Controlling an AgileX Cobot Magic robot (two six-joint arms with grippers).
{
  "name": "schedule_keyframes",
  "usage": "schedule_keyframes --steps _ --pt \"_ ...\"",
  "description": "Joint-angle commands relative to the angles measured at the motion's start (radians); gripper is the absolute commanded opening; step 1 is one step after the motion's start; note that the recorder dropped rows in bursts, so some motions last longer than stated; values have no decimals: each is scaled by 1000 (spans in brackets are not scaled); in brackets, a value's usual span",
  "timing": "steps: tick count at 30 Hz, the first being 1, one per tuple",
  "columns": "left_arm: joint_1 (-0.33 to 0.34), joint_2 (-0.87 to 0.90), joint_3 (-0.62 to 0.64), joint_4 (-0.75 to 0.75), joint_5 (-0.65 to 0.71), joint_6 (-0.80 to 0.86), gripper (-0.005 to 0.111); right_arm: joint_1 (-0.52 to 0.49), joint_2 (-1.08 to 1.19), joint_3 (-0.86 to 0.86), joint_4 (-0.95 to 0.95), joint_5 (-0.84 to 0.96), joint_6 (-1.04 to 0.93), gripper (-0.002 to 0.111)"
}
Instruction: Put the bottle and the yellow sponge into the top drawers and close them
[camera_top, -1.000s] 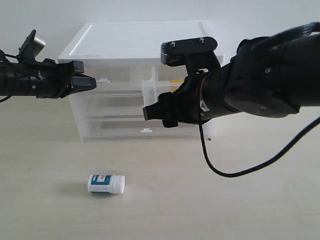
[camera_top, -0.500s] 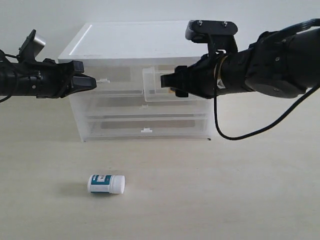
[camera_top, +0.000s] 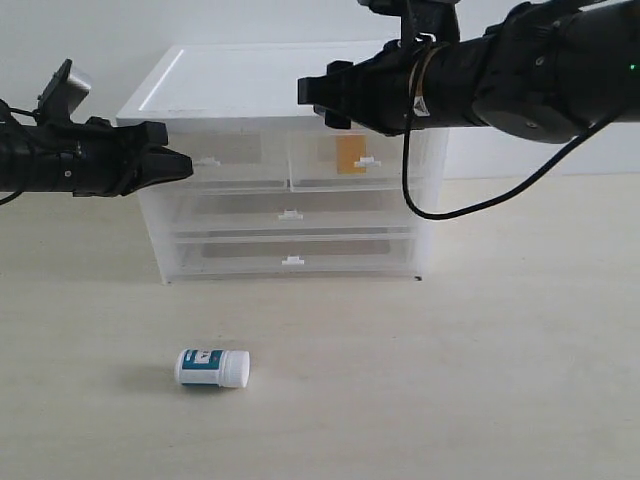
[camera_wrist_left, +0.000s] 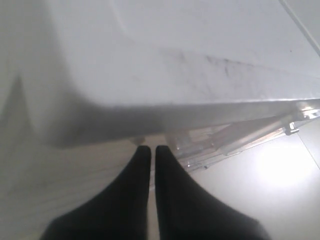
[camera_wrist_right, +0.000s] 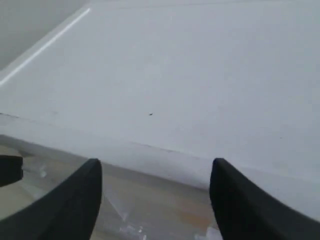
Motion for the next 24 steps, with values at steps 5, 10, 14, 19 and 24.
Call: schedule_keyframes --steps 5,10,14,19,24 --pt "4 2 -14 -30 -22 3 4 42 -116 -7 43 274 -71 58" --pt "4 2 -14 -39 -24 3 4 131 -165 -7 158 506 -336 58" --pt "4 2 -14 -28 -13 3 4 139 -150 20 244 569 -437 56" --pt "4 2 -14 -23 81 37 4 131 -124 70 241 460 -428 9" --pt "4 2 -14 -16 169 63 4 67 -91 71 243 427 -395 14"
